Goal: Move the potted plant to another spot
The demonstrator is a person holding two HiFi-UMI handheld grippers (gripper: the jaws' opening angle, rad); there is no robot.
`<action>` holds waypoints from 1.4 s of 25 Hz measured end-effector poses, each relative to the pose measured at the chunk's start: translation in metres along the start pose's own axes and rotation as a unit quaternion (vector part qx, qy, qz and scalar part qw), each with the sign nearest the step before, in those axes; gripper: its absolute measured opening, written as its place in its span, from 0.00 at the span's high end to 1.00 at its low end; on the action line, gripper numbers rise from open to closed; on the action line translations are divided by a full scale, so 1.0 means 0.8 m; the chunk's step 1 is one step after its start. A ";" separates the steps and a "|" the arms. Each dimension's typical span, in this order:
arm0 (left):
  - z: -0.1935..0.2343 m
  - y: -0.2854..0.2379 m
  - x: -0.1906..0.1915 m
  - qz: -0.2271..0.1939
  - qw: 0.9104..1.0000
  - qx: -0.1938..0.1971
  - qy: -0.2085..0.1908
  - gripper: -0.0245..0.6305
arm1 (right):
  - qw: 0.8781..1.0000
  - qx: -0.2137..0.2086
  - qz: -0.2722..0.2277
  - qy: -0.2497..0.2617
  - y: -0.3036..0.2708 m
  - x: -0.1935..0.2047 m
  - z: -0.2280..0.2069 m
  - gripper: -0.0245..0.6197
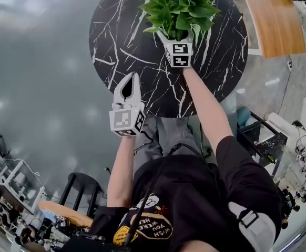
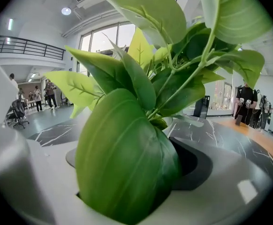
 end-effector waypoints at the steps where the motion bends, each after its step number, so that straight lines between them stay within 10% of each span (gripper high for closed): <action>1: 0.000 -0.003 -0.002 -0.001 1.000 0.000 0.000 0.96 | 1.000 0.002 0.000 -0.001 -0.005 -0.001 -0.006 0.27; 35: -0.034 -0.232 -0.051 -0.008 0.999 0.031 -0.030 0.96 | 0.999 0.052 -0.002 -0.012 -0.134 -0.064 -0.170 0.30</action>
Point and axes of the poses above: the fingertips, and each gripper's own axes: y backward along the fingers, z to its left, x out of its underside, the point moved 8 cm from there along y, backward along the fingers, and after that the axes turned 5 degrees about -x, right-handed, at the moved point
